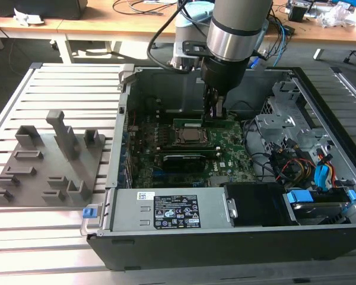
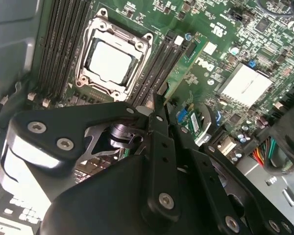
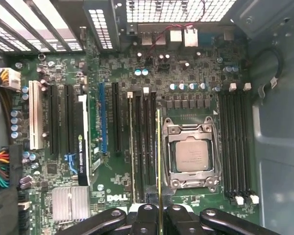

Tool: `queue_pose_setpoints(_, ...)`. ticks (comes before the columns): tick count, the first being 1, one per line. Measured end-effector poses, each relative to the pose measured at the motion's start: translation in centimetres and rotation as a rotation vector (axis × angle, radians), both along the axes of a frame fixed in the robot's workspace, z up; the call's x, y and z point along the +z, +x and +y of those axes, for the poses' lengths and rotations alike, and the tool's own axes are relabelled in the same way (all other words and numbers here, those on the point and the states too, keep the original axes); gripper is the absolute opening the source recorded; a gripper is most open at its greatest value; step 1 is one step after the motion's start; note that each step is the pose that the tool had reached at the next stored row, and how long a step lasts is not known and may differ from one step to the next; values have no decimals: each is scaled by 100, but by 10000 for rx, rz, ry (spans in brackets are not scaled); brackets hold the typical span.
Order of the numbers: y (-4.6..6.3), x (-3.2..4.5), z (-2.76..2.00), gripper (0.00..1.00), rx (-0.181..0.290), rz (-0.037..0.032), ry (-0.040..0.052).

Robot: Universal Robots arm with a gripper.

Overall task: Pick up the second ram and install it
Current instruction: 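Insert the second ram into the second slot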

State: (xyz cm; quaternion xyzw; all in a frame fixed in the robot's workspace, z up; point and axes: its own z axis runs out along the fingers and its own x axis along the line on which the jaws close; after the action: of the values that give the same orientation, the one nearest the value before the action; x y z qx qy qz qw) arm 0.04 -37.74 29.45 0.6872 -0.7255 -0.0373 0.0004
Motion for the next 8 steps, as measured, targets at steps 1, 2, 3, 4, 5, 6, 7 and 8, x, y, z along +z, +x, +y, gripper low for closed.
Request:
queue_pose_setpoints(1, 0, -12, 22, 14, 0, 0, -2)
queue_pose_setpoints(2, 0, -31, 48, 14, 0, 0, 0)
queue_pose_setpoints(3, 1, -50, 59, 14, 1, 0, 1)
queue_pose_setpoints(4, 1, -58, 63, 14, 2, 0, 0)
queue_pose_setpoints(5, 0, -64, 66, 14, 1, 0, -1)
queue_pose_setpoints(6, 0, -69, 68, 14, 0, 0, 0)
queue_pose_setpoints(7, 0, -76, 68, 14, 0, 0, 0)
queue_pose_setpoints(8, 0, -88, 68, 14, 0, 0, -1)
